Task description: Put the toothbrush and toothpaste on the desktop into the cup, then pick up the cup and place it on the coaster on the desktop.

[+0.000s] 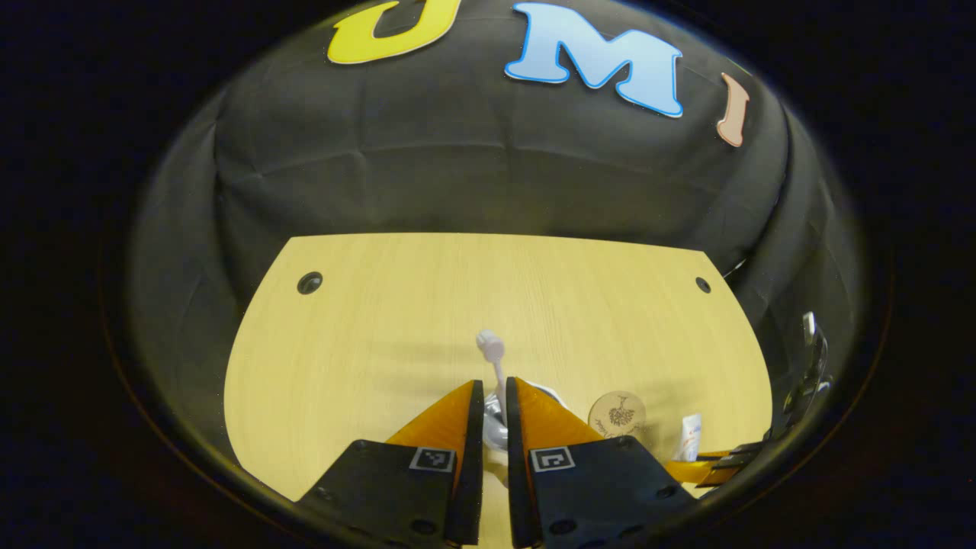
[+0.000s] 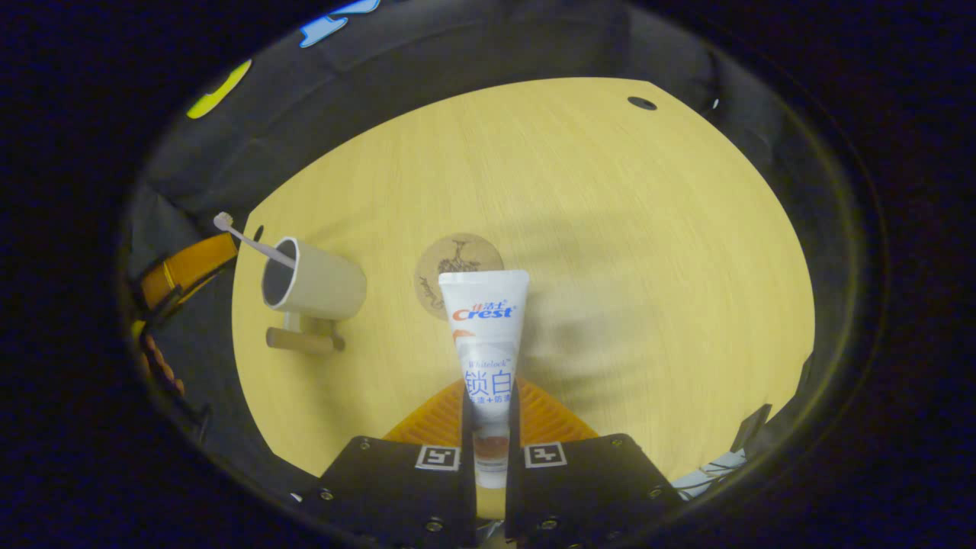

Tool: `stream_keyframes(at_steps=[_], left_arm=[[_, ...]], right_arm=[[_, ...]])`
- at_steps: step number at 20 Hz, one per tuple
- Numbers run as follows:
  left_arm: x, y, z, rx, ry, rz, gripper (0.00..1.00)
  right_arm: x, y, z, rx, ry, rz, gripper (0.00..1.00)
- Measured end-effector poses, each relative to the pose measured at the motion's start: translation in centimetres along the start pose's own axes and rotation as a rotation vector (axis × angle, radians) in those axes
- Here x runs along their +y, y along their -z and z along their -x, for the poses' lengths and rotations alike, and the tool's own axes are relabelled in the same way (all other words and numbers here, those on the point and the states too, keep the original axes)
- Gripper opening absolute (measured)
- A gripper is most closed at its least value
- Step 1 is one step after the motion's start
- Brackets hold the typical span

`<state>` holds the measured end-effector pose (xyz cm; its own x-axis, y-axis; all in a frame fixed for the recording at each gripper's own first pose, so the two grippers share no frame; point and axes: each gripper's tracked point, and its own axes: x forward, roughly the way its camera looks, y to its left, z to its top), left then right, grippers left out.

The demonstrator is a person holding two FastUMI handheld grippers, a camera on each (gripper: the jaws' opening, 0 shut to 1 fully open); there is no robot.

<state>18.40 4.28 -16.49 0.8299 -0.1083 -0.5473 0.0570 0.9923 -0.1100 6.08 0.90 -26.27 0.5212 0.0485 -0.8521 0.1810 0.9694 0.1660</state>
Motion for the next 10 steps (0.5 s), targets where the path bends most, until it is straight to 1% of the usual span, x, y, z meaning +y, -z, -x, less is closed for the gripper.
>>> stream_keyframes(at_steps=[3, 4, 5, 6, 10], left_arm=[[1.4, 0.4, 0.9, -0.002, -0.014, 0.018, 0.22], [1.8, 0.5, 1.2, -0.002, -0.02, 0.024, 0.27], [2.3, 0.7, 1.4, -0.003, -0.023, 0.03, 0.27], [2.8, 0.8, 1.8, -0.005, -0.025, 0.037, 0.22], [5.5, 1.9, 3.0, 0.003, -0.058, 0.055, 0.22]], right_arm=[[2.9, -3.5, 0.4, -0.049, -0.039, 0.012, 0.16], [4.0, -4.8, 0.6, -0.064, -0.053, 0.012, 0.16], [5.2, -5.7, 0.6, -0.08, -0.068, 0.011, 0.16], [6.4, -6.8, 0.5, -0.093, -0.082, 0.011, 0.16], [10.0, -10.1, 1.4, -0.128, -0.138, 0.01, 0.16]])
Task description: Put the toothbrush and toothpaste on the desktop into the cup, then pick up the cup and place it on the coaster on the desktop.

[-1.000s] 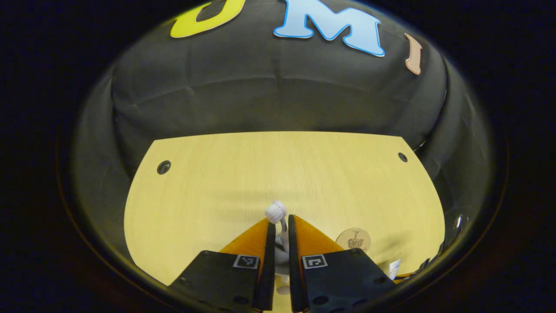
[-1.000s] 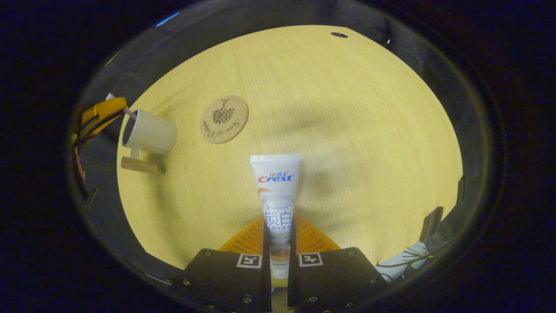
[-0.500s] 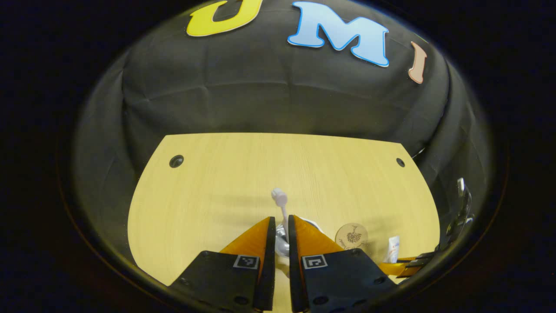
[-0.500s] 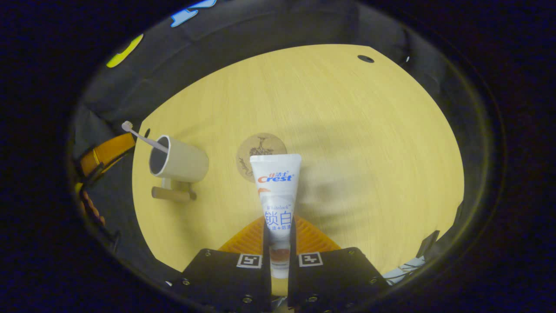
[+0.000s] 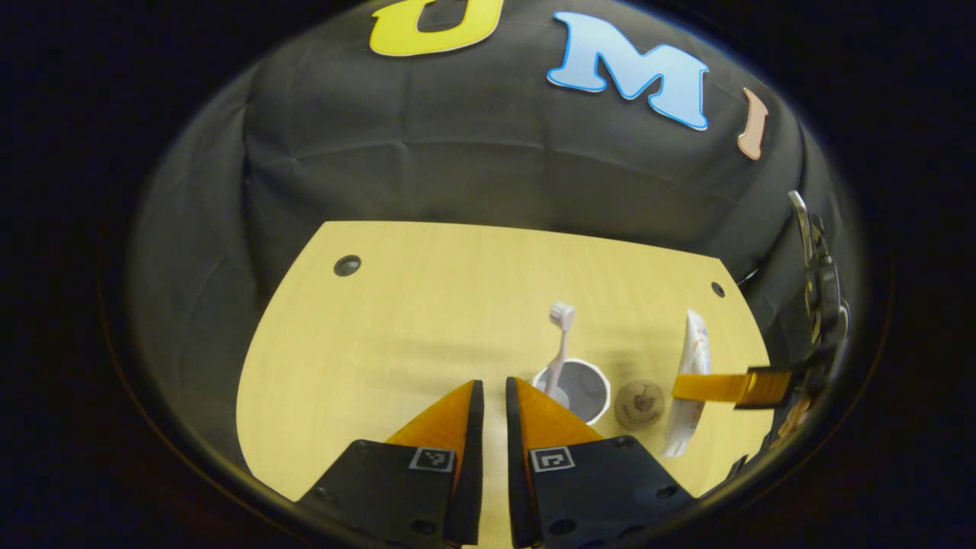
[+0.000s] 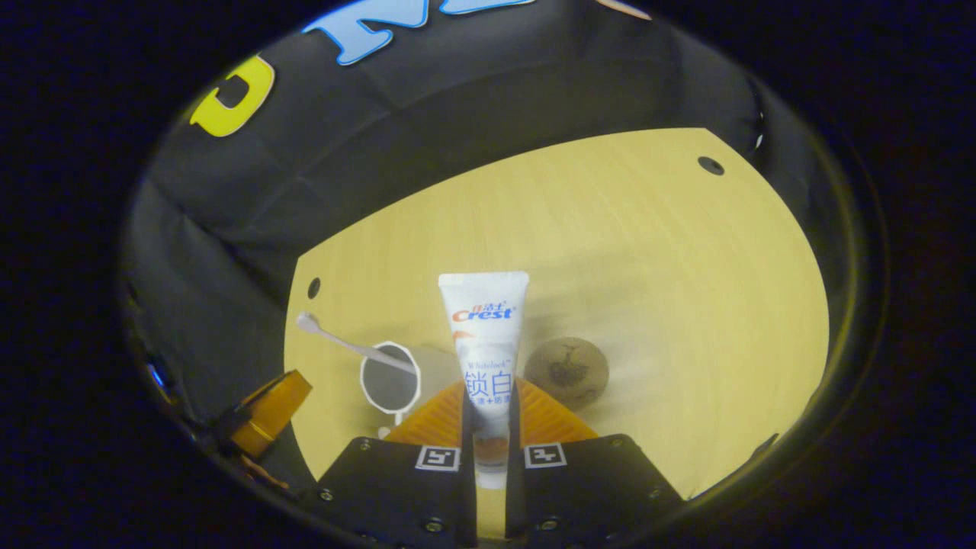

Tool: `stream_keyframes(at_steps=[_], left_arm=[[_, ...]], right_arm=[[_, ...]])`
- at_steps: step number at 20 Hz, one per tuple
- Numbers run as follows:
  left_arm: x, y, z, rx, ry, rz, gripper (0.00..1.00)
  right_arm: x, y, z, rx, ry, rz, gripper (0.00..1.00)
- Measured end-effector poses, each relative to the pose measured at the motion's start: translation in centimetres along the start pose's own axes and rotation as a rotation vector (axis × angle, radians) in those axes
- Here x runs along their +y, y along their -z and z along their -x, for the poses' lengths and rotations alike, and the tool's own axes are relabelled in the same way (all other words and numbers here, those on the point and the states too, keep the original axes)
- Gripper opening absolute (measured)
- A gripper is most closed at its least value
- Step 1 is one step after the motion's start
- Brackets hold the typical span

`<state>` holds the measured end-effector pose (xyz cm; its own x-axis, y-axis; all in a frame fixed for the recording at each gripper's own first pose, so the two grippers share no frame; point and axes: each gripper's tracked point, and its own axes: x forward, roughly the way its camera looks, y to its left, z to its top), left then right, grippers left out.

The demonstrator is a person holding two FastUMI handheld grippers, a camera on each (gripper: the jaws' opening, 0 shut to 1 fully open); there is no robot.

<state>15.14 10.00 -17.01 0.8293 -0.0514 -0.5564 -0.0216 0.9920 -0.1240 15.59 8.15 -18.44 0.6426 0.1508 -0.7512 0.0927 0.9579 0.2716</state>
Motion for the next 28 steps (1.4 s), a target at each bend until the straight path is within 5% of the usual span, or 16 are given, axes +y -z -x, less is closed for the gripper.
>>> stream_keyframes(at_steps=[9, 17, 28], left_arm=[[5.7, 2.7, 2.0, 0.032, -0.068, 0.065, 0.22], [9.2, 5.8, 3.8, 0.073, -0.12, 0.116, 0.22], [6.7, 7.2, 3.6, 0.103, -0.096, 0.102, 0.22]], right_arm=[[7.2, -2.8, -3.7, -0.036, -0.082, 0.005, 0.16], [8.4, -3.6, -5.7, -0.161, -0.103, 0.089, 0.16], [9.2, -2.8, -6.4, -0.344, -0.139, 0.257, 0.18]])
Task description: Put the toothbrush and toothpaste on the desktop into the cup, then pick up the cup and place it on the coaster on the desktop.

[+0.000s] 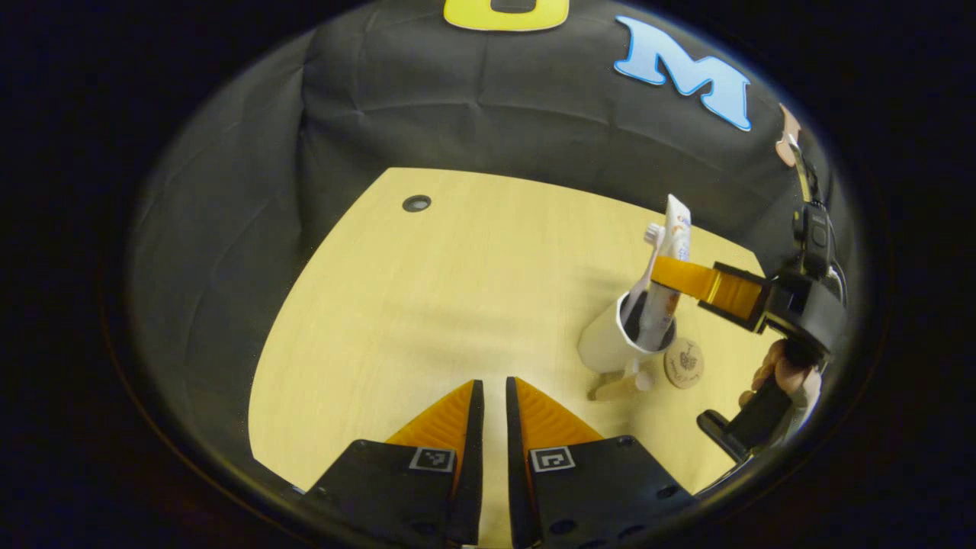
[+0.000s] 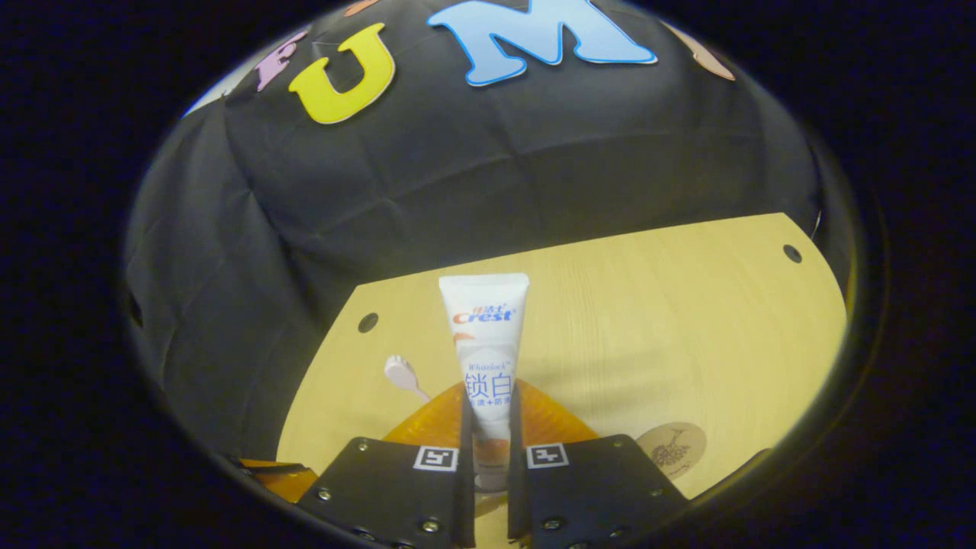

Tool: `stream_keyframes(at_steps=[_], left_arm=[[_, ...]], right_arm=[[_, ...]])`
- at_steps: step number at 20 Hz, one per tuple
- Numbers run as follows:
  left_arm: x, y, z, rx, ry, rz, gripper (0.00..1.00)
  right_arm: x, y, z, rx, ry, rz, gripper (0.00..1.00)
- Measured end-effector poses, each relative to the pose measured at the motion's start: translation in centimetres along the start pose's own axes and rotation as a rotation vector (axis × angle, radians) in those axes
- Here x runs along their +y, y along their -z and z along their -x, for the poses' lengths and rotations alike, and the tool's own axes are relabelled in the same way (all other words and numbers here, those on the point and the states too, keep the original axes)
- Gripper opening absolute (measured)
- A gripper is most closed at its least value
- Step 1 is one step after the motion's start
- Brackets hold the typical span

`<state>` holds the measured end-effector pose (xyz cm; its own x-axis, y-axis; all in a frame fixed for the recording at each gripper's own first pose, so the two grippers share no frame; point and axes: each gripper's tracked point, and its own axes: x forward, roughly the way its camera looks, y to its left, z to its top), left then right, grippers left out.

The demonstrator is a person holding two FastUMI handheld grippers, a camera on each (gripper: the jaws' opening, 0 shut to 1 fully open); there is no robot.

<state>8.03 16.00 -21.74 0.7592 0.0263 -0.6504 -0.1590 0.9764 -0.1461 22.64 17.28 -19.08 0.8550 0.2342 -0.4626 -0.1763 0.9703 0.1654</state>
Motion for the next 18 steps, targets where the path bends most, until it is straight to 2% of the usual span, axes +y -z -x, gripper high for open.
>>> stream_keyframes(at_steps=[1, 3, 6, 7, 8, 9, 10, 11, 14, 15, 16, 17, 18], left_arm=[[-0.3, 0.1, -0.1, 0.003, 0.004, 0.0, 0.22], [-0.9, 0.2, 0.0, 0.005, 0.012, 0.0, 0.22], [-1.8, 0.9, 0.4, 0.011, 0.025, -0.001, 0.22], [-2.2, 0.8, 0.3, 0.012, 0.032, -0.003, 0.22], [-2.7, 0.7, -0.2, 0.017, 0.039, -0.005, 0.27], [-3.1, 0.7, -0.5, 0.021, 0.044, -0.008, 0.22], [-3.5, 0.7, -1.2, 0.026, 0.049, -0.01, 0.27], [-3.9, 0.7, -1.6, 0.028, 0.056, -0.011, 0.22], [-4.9, 0.5, -2.9, 0.04, 0.083, -0.016, 0.27], [-5.3, 0.5, -3.4, 0.043, 0.089, -0.02, 0.27], [-5.9, 0.7, -4.0, 0.045, 0.095, -0.023, 0.26], [-6.3, 0.9, -4.4, 0.049, 0.101, -0.023, 0.22], [-6.6, 1.1, -4.8, 0.051, 0.109, -0.023, 0.22]], right_arm=[[-0.2, 0.1, 0.1, -0.003, 0.001, 0.007, 0.18], [-0.1, 0.6, 0.2, 0.008, -0.005, 0.013, 0.26], [-0.3, 0.5, 0.4, 0.017, 0.001, 0.04, 0.3], [-0.2, 0.5, 0.4, 0.021, 0.001, 0.043, 0.36], [0.0, 0.2, 0.5, 0.016, -0.013, 0.038, 0.3], [0.1, 0.6, 0.7, 0.027, -0.012, 0.04, 0.36], [0.0, 0.9, 1.0, 0.025, -0.011, 0.045, 0.36], [0.1, 1.2, 1.5, 0.023, -0.008, 0.05, 0.41], [0.0, 1.9, 3.1, 0.025, -0.013, 0.045, 0.41], [0.1, 1.5, 3.6, 0.012, -0.024, 0.045, 0.51], [0.6, 1.4, 3.9, 0.005, -0.038, 0.044, 0.46], [0.5, 1.2, 4.1, 0.0, -0.037, 0.049, 0.57], [0.6, 0.8, 4.5, -0.011, -0.04, 0.049, 0.58]])
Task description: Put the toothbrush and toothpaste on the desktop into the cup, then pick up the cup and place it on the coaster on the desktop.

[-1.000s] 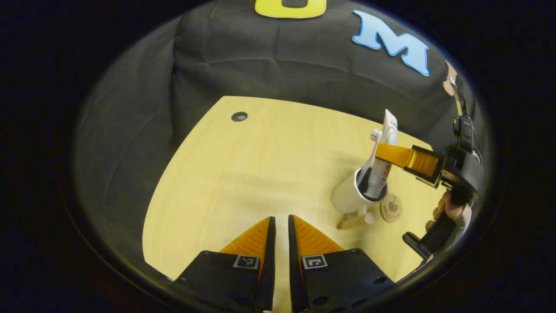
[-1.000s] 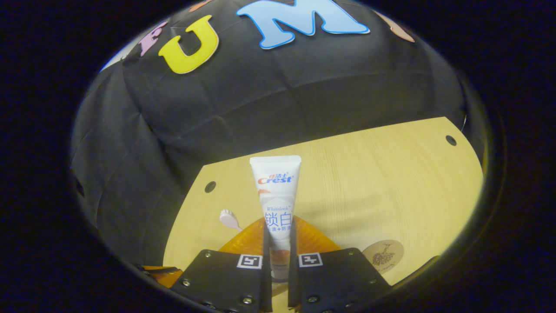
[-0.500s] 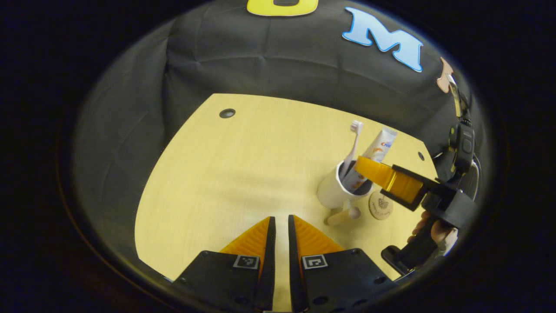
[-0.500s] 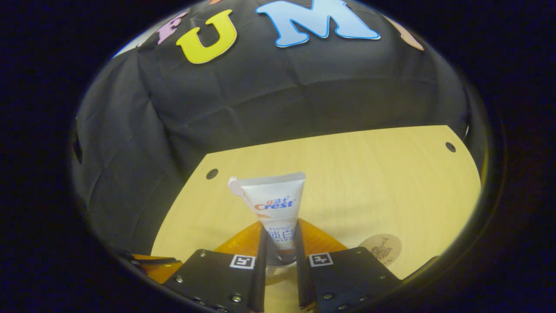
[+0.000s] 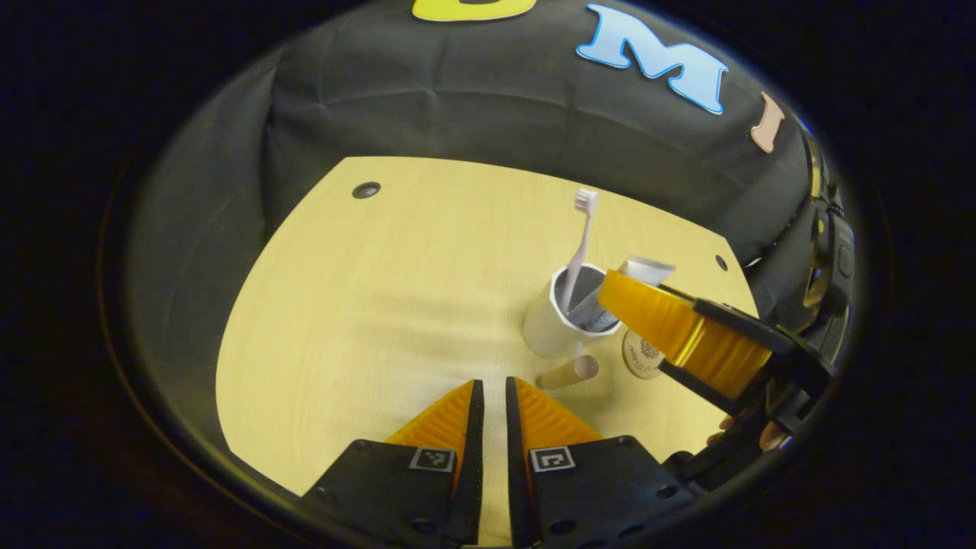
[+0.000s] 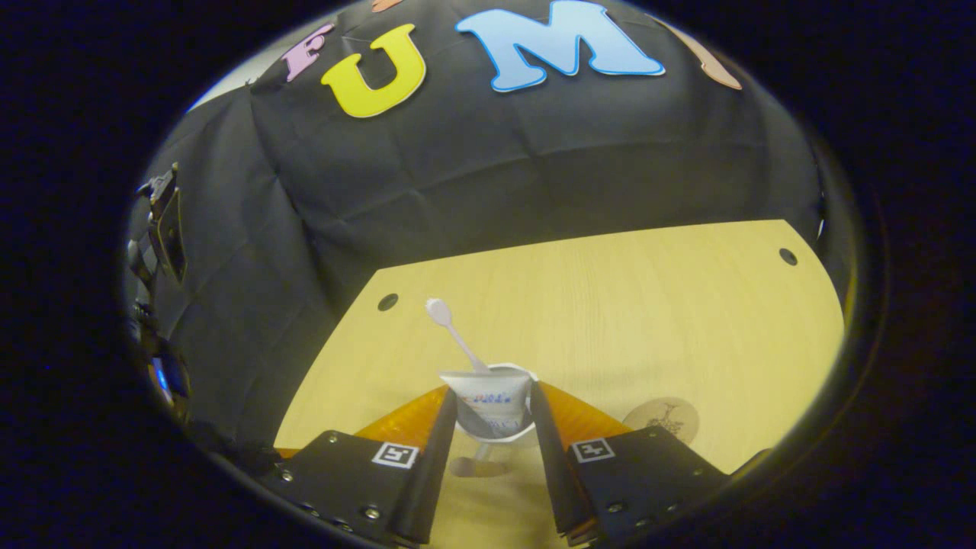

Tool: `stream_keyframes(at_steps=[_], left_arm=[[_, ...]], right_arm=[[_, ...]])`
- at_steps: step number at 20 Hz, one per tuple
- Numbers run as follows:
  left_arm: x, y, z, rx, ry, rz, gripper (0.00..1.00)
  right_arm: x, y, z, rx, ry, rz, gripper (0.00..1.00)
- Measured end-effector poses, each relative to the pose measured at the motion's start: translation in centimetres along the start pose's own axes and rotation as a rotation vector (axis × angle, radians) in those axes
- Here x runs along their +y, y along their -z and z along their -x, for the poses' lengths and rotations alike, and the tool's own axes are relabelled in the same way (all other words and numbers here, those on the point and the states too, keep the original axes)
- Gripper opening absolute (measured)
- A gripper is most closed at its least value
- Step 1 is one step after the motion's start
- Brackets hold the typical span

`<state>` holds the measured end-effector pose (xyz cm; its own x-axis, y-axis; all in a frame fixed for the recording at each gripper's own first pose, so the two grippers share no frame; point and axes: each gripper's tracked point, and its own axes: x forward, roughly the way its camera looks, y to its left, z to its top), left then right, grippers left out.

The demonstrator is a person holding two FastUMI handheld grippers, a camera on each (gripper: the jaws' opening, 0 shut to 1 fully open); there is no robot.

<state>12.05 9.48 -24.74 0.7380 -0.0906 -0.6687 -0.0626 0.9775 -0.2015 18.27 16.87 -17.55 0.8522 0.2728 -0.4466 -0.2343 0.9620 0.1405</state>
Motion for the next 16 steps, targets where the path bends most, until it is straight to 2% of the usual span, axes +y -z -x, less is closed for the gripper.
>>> stream_keyframes(at_steps=[2, 3, 6, 7, 9, 11, 12, 13, 14, 15, 16], left_arm=[[0.0, 0.1, -0.4, -0.001, 0.024, 0.002, 0.26], [-0.1, 0.1, -0.5, 0.0, 0.036, -0.001, 0.22], [-1.0, 0.2, -0.3, 0.005, 0.059, -0.028, 0.22], [-1.4, 0.2, -0.3, 0.01, 0.065, -0.04, 0.26], [-2.2, 0.2, -0.4, 0.027, 0.08, -0.062, 0.22], [-3.8, 0.4, -0.8, 0.051, 0.112, -0.085, 0.26], [-4.6, 0.5, -1.1, 0.059, 0.126, -0.095, 0.26], [-5.2, 0.4, -1.1, 0.064, 0.14, -0.105, 0.22], [-5.6, 0.4, -1.4, 0.068, 0.144, -0.114, 0.22], [-6.1, 0.4, -1.7, 0.073, 0.152, -0.123, 0.26], [-6.6, 0.3, -1.6, 0.081, 0.156, -0.134, 0.22]], right_arm=[[0.2, -1.0, 1.2, -0.028, -0.012, -0.01, 0.58], [0.2, -1.8, 1.9, -0.048, -0.016, -0.017, 0.58], [-0.4, -4.7, 4.4, -0.119, -0.016, -0.037, 0.58], [-0.9, -5.4, 5.2, -0.14, -0.007, -0.042, 0.58], [-2.5, -6.6, 6.5, -0.173, 0.021, -0.056, 0.58], [-4.2, -6.9, 7.5, -0.192, 0.052, -0.066, 0.58], [-5.1, -6.7, 8.0, -0.197, 0.067, -0.073, 0.58], [-5.6, -6.5, 8.4, -0.198, 0.077, -0.083, 0.58], [-6.3, -6.2, 8.9, -0.199, 0.089, -0.093, 0.58], [-6.9, -5.9, 9.2, -0.2, 0.101, -0.103, 0.6], [-7.5, -5.5, 9.5, -0.199, 0.113, -0.112, 0.58]])
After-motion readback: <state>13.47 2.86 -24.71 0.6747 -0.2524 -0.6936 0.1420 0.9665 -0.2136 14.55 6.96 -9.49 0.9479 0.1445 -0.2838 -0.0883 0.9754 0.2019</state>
